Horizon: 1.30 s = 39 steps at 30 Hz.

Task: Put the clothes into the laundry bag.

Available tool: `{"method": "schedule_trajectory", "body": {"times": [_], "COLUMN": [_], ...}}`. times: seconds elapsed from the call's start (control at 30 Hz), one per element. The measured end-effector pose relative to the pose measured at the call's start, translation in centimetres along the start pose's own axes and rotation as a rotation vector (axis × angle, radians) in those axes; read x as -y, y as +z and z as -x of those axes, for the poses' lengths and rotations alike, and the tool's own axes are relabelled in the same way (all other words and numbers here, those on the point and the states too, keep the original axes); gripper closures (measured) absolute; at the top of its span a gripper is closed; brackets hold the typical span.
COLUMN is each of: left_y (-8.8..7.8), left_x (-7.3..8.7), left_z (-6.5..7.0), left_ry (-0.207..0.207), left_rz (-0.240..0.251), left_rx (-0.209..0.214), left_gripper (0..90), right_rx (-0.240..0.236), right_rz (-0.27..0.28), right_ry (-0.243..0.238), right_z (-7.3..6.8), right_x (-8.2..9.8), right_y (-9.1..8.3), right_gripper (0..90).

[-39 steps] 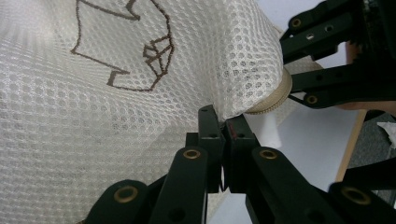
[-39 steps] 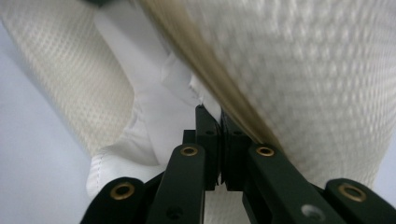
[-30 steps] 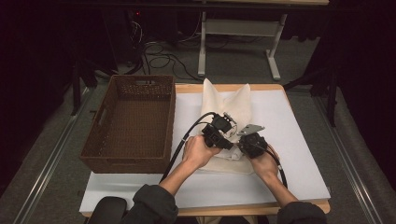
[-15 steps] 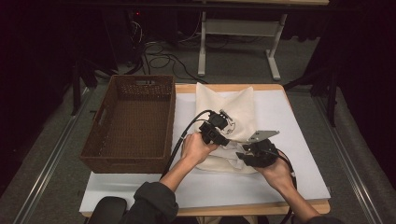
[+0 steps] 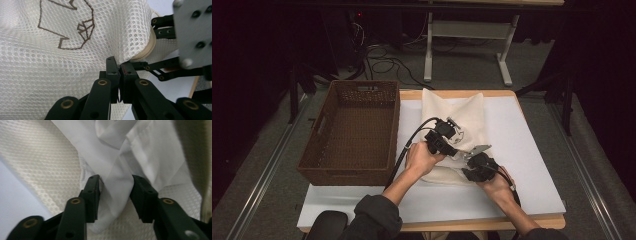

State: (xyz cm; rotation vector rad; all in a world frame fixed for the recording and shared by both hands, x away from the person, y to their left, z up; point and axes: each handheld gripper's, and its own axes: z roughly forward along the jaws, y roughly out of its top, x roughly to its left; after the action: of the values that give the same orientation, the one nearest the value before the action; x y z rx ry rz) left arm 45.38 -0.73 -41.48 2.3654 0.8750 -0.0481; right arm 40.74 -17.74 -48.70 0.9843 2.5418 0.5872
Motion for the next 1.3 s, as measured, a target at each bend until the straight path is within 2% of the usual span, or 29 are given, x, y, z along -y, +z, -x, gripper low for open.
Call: {"method": "schedule_trajectory", "body": {"times": [0.07,0.17,0.2,0.4,0.5,0.57,0.67,0.77,0.87,0.97,1.1,1.2,1.3], "left_y": [0.1,0.3,0.3,0.3,0.5,0.5,0.5,0.5,0.6,0.6,0.7,0.8,0.7], "left_x": [0.0,0.0,0.0,0.0,0.0,0.1,0.1,0.1,0.2,0.3,0.5,0.6,0.7], "left_z": [0.2,0.3,0.3,0.1,0.0,-0.2,-0.4,-0.5,-0.5,-0.4,-0.5,-0.6,-0.8], "left_ry": [0.007,0.014,0.013,0.003,0.003,-0.001,-0.007,-0.008,-0.007,0.001,-0.009,-0.014,-0.021], "left_rz": [0.001,-0.004,-0.006,-0.002,-0.007,-0.008,-0.001,0.004,0.007,0.006,0.014,0.017,0.024], "left_rx": [0.011,0.020,0.020,0.044,0.035,0.027,0.025,0.017,0.011,-0.006,0.000,0.008,0.019], "left_gripper": [87.1,87.2,87.2,87.3,87.3,87.3,87.2,87.1,87.0,87.0,87.0,87.0,87.0], "right_rx": [0.013,0.044,0.047,0.102,0.118,0.131,0.103,0.060,0.026,0.004,-0.001,-0.017,-0.015], "right_rz": [0.005,0.027,0.033,0.113,0.140,0.138,0.146,0.154,0.171,0.140,0.106,0.089,0.061], "right_ry": [-0.029,-0.047,-0.053,-0.010,0.022,0.020,0.028,0.004,0.009,0.006,0.035,0.067,0.074], "right_z": [-0.1,-0.3,-0.2,0.6,1.2,1.4,1.3,0.8,0.7,0.9,1.4,1.7,1.7], "right_x": [0.0,-0.2,-0.4,-1.5,-2.1,-2.3,-2.2,-1.9,-1.3,-0.5,0.3,0.2,-0.2], "right_y": [0.3,0.4,0.4,0.9,1.9,2.6,2.4,0.6,-1.4,-2.6,-2.0,-0.7,0.9], "right_gripper": [75.8,82.4,83.0,84.2,83.9,82.4,71.0,61.6,59.7,61.3,61.8,62.3,67.8]}}
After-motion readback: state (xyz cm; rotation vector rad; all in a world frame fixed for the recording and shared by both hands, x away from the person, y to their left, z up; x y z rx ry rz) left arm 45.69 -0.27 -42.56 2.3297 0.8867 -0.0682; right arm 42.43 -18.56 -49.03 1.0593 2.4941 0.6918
